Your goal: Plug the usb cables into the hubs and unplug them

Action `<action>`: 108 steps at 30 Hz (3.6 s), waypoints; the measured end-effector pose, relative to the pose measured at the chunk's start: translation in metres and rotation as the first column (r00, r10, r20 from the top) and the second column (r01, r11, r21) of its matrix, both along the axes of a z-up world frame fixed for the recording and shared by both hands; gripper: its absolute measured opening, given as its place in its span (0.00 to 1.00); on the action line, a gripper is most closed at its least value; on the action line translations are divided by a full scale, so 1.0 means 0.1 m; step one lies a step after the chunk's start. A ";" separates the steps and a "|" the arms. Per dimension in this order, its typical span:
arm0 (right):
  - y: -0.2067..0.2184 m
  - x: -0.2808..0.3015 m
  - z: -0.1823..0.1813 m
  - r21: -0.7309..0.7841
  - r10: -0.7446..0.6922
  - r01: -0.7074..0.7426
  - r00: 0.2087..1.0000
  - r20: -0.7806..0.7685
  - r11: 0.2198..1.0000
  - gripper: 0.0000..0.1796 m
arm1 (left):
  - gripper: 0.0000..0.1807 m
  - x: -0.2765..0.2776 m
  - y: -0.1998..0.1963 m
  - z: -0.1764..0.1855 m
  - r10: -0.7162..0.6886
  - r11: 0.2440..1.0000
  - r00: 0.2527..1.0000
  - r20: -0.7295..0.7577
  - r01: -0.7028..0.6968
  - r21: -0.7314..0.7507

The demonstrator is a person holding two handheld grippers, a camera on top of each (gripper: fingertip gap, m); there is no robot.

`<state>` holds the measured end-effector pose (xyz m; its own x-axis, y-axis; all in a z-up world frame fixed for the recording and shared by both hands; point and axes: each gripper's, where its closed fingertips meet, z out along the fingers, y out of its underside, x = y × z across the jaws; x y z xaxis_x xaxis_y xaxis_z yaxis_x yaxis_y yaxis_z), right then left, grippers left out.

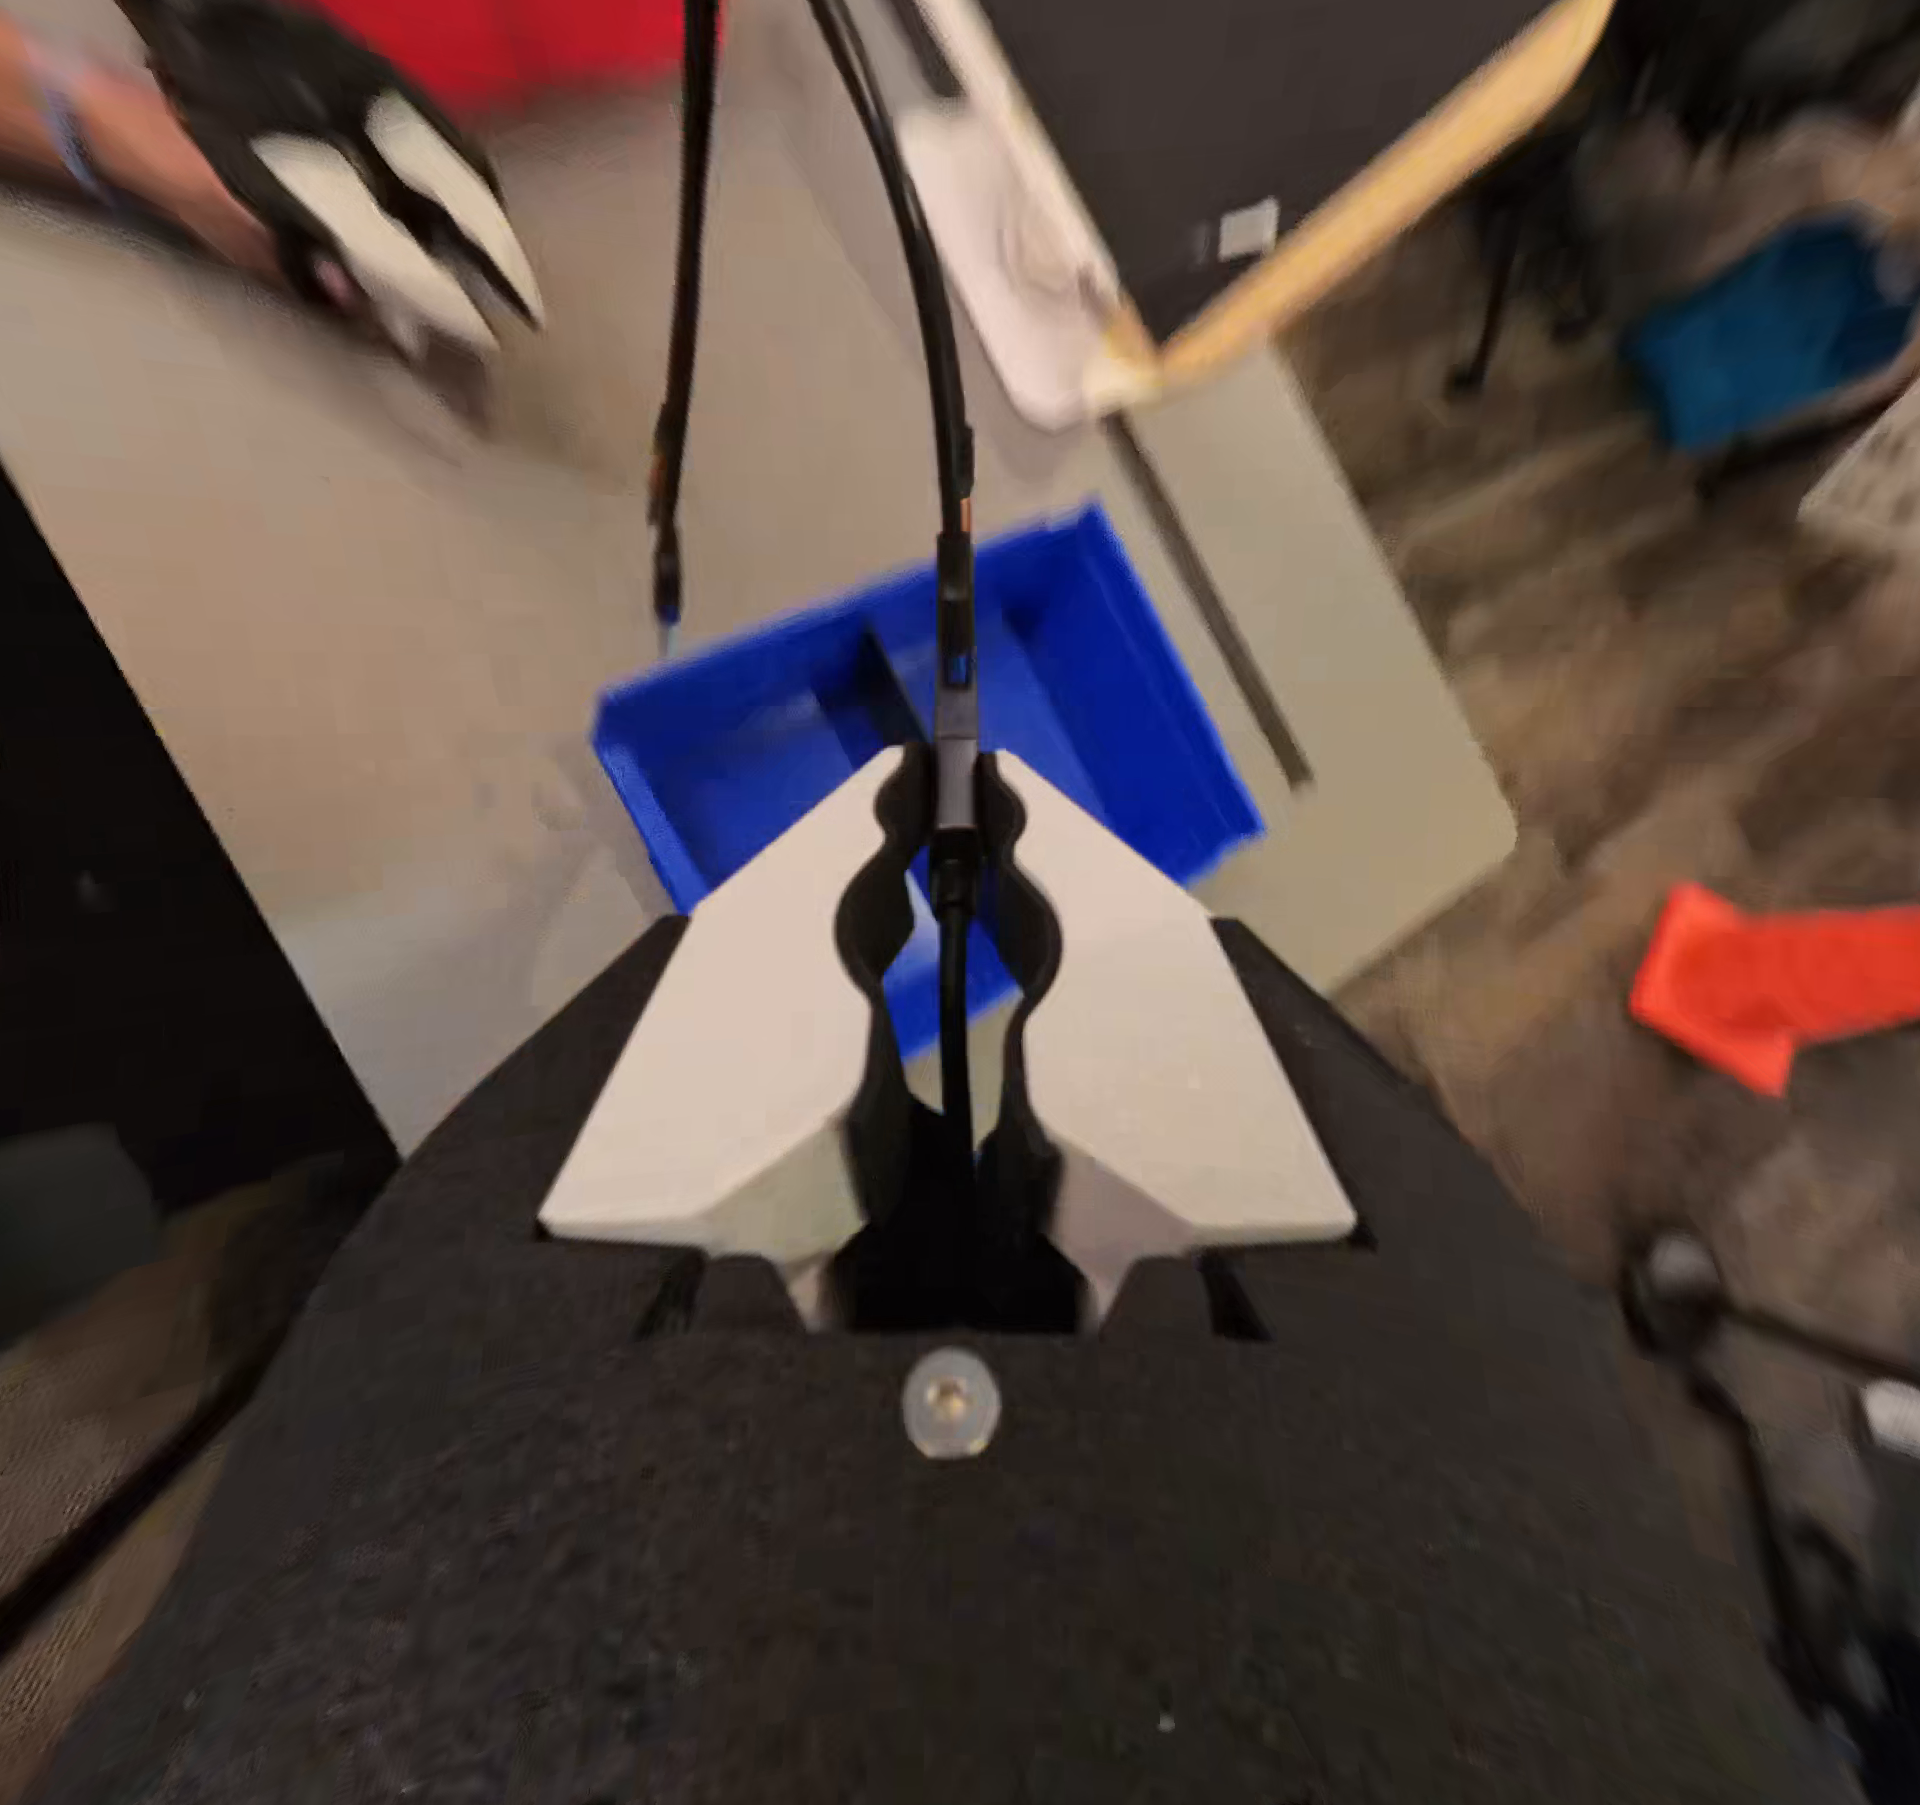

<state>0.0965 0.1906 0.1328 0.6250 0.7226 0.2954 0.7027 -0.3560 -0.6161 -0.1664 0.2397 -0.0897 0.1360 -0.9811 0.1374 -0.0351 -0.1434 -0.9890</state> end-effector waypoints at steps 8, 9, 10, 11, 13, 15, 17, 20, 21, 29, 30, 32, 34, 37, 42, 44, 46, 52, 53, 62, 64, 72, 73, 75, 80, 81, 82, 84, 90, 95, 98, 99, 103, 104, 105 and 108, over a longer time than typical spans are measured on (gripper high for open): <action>0.75 0.69 -1.02 -0.405 0.033 0.257 0.809 0.586 0.877 0.04 | 0.10 0.06 -0.12 -0.04 -0.028 0.997 0.999 -0.036 0.030 0.069; 0.83 0.73 -1.14 -0.435 0.073 0.283 0.764 0.641 0.855 0.04 | 0.10 0.05 -0.13 -0.04 -0.029 0.997 0.999 -0.036 0.031 0.068; 0.90 0.74 -1.27 -0.469 0.111 0.308 0.729 0.675 0.828 0.04 | 0.10 0.05 -0.13 -0.04 -0.030 0.997 0.999 -0.035 0.032 0.066; 0.96 0.72 -1.38 -0.504 0.153 0.329 0.699 0.698 0.799 0.04 | 0.10 0.05 -0.12 -0.04 -0.031 0.998 0.999 -0.033 0.033 0.062; 1.15 0.66 -1.60 -0.536 0.237 0.336 0.631 0.738 0.774 0.04 | 0.10 0.05 -0.12 -0.03 -0.033 0.998 0.999 -0.031 0.035 0.054; 1.35 0.51 -1.80 -0.562 0.283 0.330 0.609 0.741 0.759 0.05 | 0.10 0.04 -0.12 -0.03 -0.034 0.998 0.999 -0.031 0.035 0.050; 1.53 0.31 -1.95 -0.579 0.289 0.320 0.629 0.721 0.750 0.05 | 0.10 0.04 -0.11 -0.02 -0.033 0.998 0.999 -0.028 0.034 0.051; 1.72 0.14 -2.10 -0.586 0.268 0.333 0.653 0.708 0.739 0.04 | 0.10 0.03 -0.11 -0.02 -0.034 0.999 0.999 -0.026 0.035 0.042; 1.75 0.11 -2.14 -0.594 0.255 0.342 0.670 0.697 0.728 0.04 | 0.10 0.03 -0.11 -0.02 -0.037 0.999 0.999 -0.023 0.038 0.036; 1.77 0.02 -2.47 -0.674 0.114 0.340 0.838 0.533 0.656 0.05 | 0.10 0.05 -0.15 -0.04 -0.053 0.998 0.998 -0.029 0.054 0.035; 1.76 0.06 -2.53 -0.671 0.115 0.327 0.844 0.524 0.665 0.04 | 0.10 0.05 -0.15 -0.04 -0.054 0.998 0.998 -0.029 0.055 0.035; 1.71 0.27 -2.62 -0.663 0.127 0.332 0.830 0.544 0.671 0.06 | 0.10 0.05 -0.15 -0.04 -0.051 0.998 0.998 -0.035 0.052 0.037; 1.75 0.47 -2.67 -0.617 0.088 0.330 0.832 0.547 0.715 0.10 | 0.10 0.05 -0.14 -0.05 -0.040 0.998 0.998 -0.044 0.043 0.051; 1.83 0.69 -2.63 -0.531 -0.050 0.372 0.851 0.523 0.761 0.19 | 0.11 0.06 -0.15 -0.07 -0.037 0.997 0.997 -0.062 0.041 0.066; 1.85 0.58 -1.91 -0.287 -0.219 0.297 0.937 0.274 0.911 0.27 | 0.12 0.09 -0.22 -0.13 -0.027 0.995 0.993 -0.115 0.038 0.093; 1.69 0.40 -1.41 -0.094 -0.308 0.314 0.949 0.065 0.945 0.25 | 0.13 0.08 -0.30 -0.13 -0.001 0.995 0.988 -0.154 0.017 0.099; 1.24 0.12 -1.11 0.027 -0.328 0.337 0.929 -0.172 0.941 0.24 | 0.14 0.00 -0.50 -0.09 0.002 0.995 0.984 -0.177 0.015 0.095; -0.17 -0.48 -1.89 0.033 -0.406 0.510 0.720 -0.562 0.860 0.21 | 0.15 -0.52 -1.05 0.11 0.018 0.999 0.954 -0.301 -0.005 0.044; -0.29 -0.52 -2.05 0.020 -0.444 0.571 0.659 -0.607 0.821 0.21 | 0.15 -0.64 -1.06 0.14 0.044 0.999 0.952 -0.304 -0.048 -0.008; -0.61 -0.74 -2.59 0.158 -0.455 0.628 0.692 -0.561 0.762 0.17 | 0.16 -2.26 -0.50 -0.25 0.710 0.647 0.617 -0.338 -0.762 -0.030; -0.55 -0.67 -2.60 0.178 -0.466 0.630 0.708 -0.531 0.755 0.17 | 0.16 -2.39 -0.50 -0.29 0.721 0.624 0.601 -0.344 -0.779 -0.054; -0.49 -0.74 -2.68 0.118 -0.473 0.621 0.694 -0.543 0.775 0.15 | 0.16 -2.53 -0.31 -0.20 0.656 0.701 0.603 -0.454 -0.710 0.069; -0.48 -0.74 -2.67 0.130 -0.468 0.618 0.700 -0.540 0.775 0.14 | 0.16 -2.57 -0.24 -0.18 0.635 0.720 0.589 -0.499 -0.686 0.107; -0.47 -0.76 -2.66 0.136 -0.461 0.613 0.706 -0.538 0.779 0.14 | 0.12 -2.74 0.03 -0.11 0.636 0.725 0.503 -0.585 -0.650 0.228; -0.43 -0.85 -2.66 0.105 -0.445 0.594 0.697 -0.562 0.798 0.13 | 0.14 -2.95 0.73 -0.41 0.494 0.811 0.253 -0.832 -0.480 0.336; -0.42 -0.87 -2.66 0.101 -0.442 0.590 0.697 -0.564 0.801 0.13 | 0.14 -2.98 0.87 -0.50 0.485 0.817 0.190 -0.854 -0.446 0.365; -0.42 -0.89 -2.66 0.101 -0.437 0.585 0.699 -0.565 0.805 0.13 | 0.14 -3.00 0.97 -0.60 0.459 0.832 0.137 -0.878 -0.413 0.370; -0.42 -0.91 -2.67 0.101 -0.433 0.576 0.707 -0.559 0.811 0.14 | 0.15 -3.02 1.09 -0.75 0.412 0.857 0.066 -0.909 -0.368 0.361; -0.45 -0.90 -2.71 0.102 -0.436 0.570 0.720 -0.540 0.815 0.14 | 0.11 -3.06 1.13 -1.05 0.319 0.905 0.023 -0.948 -0.303 0.297; -0.45 -0.89 -2.72 0.075 -0.443 0.574 0.703 -0.557 0.816 0.14 | 0.02 -3.10 1.14 -1.00 0.366 0.887 0.031 -0.930 -0.314 0.338; -0.46 -0.88 -2.72 0.075 -0.446 0.577 0.701 -0.557 0.813 0.13 | 0.02 -3.13 1.07 -0.85 0.395 0.877 0.070 -0.916 -0.326 0.353; -0.47 -0.87 -2.72 0.078 -0.446 0.578 0.702 -0.555 0.812 0.13 | 0.02 -3.14 1.04 -0.78 0.414 0.872 0.079 -0.907 -0.320 0.370; -0.48 -0.88 -2.71 0.086 -0.445 0.579 0.705 -0.552 0.811 0.13 | 0.02 -3.22 0.96 -0.19 0.562 0.802 0.114 -0.819 -0.318 0.506; -0.49 -0.88 -2.70 0.091 -0.443 0.579 0.706 -0.552 0.810 0.13 | 0.02 -3.21 0.91 0.01 0.598 0.784 0.146 -0.788 -0.308 0.539; -0.49 -0.89 -2.69 0.093 -0.440 0.577 0.708 -0.552 0.811 0.13 | 0.02 -3.16 0.84 0.23 0.624 0.776 0.204 -0.754 -0.272 0.569; -0.50 -0.91 -2.69 0.098 -0.436 0.573 0.713 -0.550 0.814 0.13 | 0.02 -2.88 0.52 0.87 0.658 0.725 0.394 -0.641 -0.100 0.682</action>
